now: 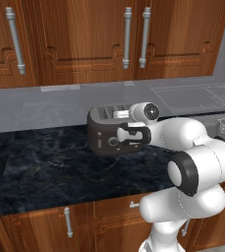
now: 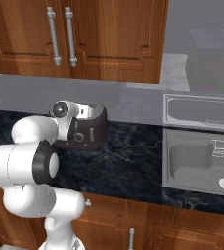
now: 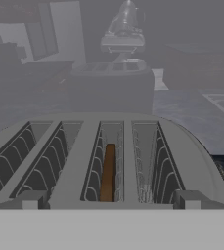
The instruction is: Start the toaster. Once the lever pops up, take the bread to the plate on the dining counter.
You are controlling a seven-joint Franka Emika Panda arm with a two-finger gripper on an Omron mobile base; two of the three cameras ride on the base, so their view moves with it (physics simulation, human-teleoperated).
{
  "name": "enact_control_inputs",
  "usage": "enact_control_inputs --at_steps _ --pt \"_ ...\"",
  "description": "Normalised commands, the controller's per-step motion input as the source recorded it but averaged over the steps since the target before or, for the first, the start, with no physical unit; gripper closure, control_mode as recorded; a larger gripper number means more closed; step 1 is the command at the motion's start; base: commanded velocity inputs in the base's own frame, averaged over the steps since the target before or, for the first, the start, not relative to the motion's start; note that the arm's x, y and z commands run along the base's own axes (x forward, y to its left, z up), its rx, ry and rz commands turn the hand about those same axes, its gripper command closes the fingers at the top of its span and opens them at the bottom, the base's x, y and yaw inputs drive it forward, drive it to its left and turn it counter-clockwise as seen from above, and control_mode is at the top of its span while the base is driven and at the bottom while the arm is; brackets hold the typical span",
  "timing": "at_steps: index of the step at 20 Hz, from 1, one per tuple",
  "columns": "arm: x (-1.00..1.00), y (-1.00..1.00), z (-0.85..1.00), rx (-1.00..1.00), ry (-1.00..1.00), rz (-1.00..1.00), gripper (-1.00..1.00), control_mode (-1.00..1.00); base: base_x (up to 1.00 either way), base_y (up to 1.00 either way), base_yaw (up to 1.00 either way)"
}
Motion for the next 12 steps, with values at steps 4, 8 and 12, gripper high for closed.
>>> enact_control_inputs --at_steps 4,8,12 --pt "0.0 0.0 0.0 0.0 0.0 0.0 -1.0 -1.0 0.0 0.0 0.0" --pt "0.0 0.0 0.0 0.0 0.0 0.0 -1.0 -1.0 0.0 0.0 0.0" --pt "0.0 0.0 0.0 0.0 0.0 0.0 -1.0 -1.0 0.0 0.0 0.0"
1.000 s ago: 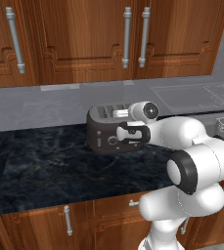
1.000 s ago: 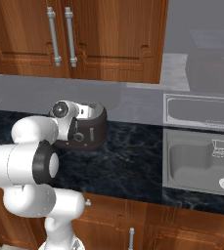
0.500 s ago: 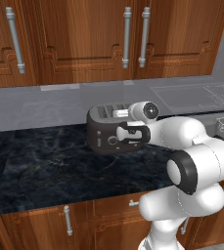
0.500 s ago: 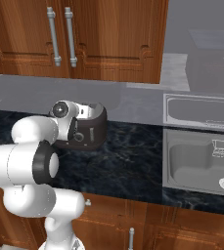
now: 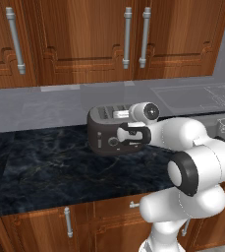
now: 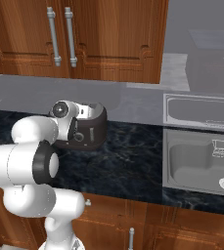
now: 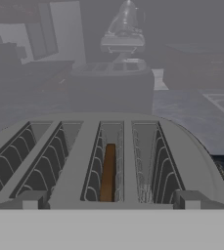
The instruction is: Start the toaster. Once the lever pops up, take the bread to the plate on the dining counter.
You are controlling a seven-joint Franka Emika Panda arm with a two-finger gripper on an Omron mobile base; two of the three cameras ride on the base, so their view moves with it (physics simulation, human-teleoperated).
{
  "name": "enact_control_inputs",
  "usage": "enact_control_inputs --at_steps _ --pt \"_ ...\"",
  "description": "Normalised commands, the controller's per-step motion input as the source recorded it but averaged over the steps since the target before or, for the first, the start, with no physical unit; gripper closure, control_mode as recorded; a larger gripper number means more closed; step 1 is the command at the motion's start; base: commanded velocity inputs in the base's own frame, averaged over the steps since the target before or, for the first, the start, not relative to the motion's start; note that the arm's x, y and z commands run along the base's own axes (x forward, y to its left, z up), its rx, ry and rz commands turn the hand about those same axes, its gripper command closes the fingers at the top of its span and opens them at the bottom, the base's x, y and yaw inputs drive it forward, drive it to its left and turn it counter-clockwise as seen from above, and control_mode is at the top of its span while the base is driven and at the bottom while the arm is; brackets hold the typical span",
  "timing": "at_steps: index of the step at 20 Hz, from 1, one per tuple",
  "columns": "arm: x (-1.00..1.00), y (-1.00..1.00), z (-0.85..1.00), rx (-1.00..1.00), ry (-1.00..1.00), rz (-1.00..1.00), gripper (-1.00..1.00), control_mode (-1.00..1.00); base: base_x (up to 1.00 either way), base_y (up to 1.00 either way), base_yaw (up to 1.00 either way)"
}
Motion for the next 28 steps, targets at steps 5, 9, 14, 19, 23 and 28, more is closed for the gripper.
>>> enact_control_inputs --at_steps 5,9,14,19,23,28 --pt "0.0 0.0 0.0 0.0 0.0 0.0 -1.0 -1.0 0.0 0.0 0.0" --pt "0.0 0.0 0.0 0.0 0.0 0.0 -1.0 -1.0 0.0 0.0 0.0" --pt "0.0 0.0 0.0 0.0 0.0 0.0 -1.0 -1.0 0.0 0.0 0.0" --pt "0.0 0.0 0.0 0.0 0.0 0.0 -1.0 -1.0 0.0 0.0 0.0" --pt "0.0 0.0 0.0 0.0 0.0 0.0 -1.0 -1.0 0.0 0.0 0.0" --pt "0.0 0.0 0.0 0.0 0.0 0.0 -1.0 -1.0 0.0 0.0 0.0"
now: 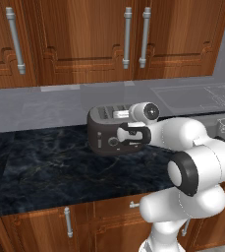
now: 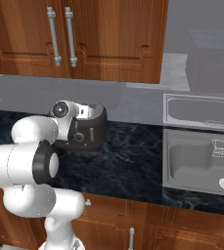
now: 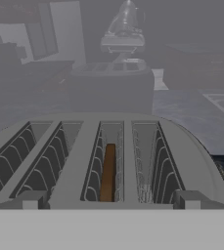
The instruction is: Start the toaster. Once the lever pops up, take the bread to the plate on the dining counter.
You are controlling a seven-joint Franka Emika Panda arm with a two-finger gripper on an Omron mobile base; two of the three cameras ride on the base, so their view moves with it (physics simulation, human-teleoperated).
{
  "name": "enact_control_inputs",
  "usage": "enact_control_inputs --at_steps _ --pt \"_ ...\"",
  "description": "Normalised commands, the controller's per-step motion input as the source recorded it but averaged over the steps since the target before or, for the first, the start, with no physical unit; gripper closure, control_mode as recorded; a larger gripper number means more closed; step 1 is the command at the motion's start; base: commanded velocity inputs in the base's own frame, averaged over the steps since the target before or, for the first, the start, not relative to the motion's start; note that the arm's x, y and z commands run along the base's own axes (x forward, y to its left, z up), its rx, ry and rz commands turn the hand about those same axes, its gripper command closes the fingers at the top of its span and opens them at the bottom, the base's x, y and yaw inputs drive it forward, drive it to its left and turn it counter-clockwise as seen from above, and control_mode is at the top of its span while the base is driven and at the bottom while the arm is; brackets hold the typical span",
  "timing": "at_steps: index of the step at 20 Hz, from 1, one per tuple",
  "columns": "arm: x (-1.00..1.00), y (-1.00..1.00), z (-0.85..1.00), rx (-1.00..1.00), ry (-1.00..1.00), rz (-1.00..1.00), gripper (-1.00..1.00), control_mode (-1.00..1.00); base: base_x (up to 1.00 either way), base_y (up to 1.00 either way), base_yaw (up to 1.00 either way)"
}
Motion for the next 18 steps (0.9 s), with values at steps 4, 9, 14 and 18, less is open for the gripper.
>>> enact_control_inputs --at_steps 4,9,14,18 --pt "0.0 0.0 0.0 0.0 0.0 0.0 -1.0 -1.0 0.0 0.0 0.0" --pt "0.0 0.0 0.0 0.0 0.0 0.0 -1.0 -1.0 0.0 0.0 0.0" --pt "0.0 0.0 0.0 0.0 0.0 0.0 -1.0 -1.0 0.0 0.0 0.0" --pt "0.0 0.0 0.0 0.0 0.0 0.0 -1.0 -1.0 0.0 0.0 0.0"
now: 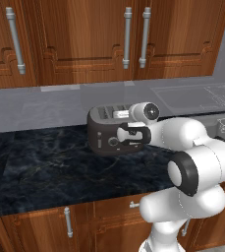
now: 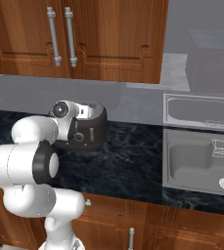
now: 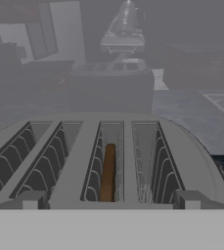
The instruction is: Start the toaster. Once the lever pops up, take the bread to the plate on the dining counter.
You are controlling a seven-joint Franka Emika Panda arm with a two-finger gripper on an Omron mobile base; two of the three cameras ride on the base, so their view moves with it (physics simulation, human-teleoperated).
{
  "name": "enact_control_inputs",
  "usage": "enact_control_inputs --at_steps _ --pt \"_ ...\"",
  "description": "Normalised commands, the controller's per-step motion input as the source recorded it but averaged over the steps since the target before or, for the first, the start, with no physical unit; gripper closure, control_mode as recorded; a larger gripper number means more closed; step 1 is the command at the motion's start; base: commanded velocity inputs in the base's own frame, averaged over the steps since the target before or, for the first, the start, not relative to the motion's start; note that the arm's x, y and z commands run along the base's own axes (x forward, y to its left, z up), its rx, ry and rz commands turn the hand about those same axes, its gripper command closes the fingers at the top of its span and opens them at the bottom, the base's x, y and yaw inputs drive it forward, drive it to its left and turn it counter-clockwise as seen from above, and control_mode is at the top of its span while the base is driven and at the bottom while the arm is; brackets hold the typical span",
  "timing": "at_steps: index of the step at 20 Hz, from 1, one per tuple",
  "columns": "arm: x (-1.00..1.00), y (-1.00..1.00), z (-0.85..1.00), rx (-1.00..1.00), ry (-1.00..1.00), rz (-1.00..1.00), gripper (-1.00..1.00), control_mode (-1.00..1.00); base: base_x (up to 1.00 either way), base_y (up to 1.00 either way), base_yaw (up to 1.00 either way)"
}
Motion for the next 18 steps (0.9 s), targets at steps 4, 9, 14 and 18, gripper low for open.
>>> enact_control_inputs --at_steps 4,9,14,18 --pt "0.0 0.0 0.0 0.0 0.0 0.0 -1.0 -1.0 0.0 0.0 0.0" --pt "0.0 0.0 0.0 0.0 0.0 0.0 -1.0 -1.0 0.0 0.0 0.0" --pt "0.0 0.0 0.0 0.0 0.0 0.0 -1.0 -1.0 0.0 0.0 0.0" --pt "0.0 0.0 0.0 0.0 0.0 0.0 -1.0 -1.0 0.0 0.0 0.0"
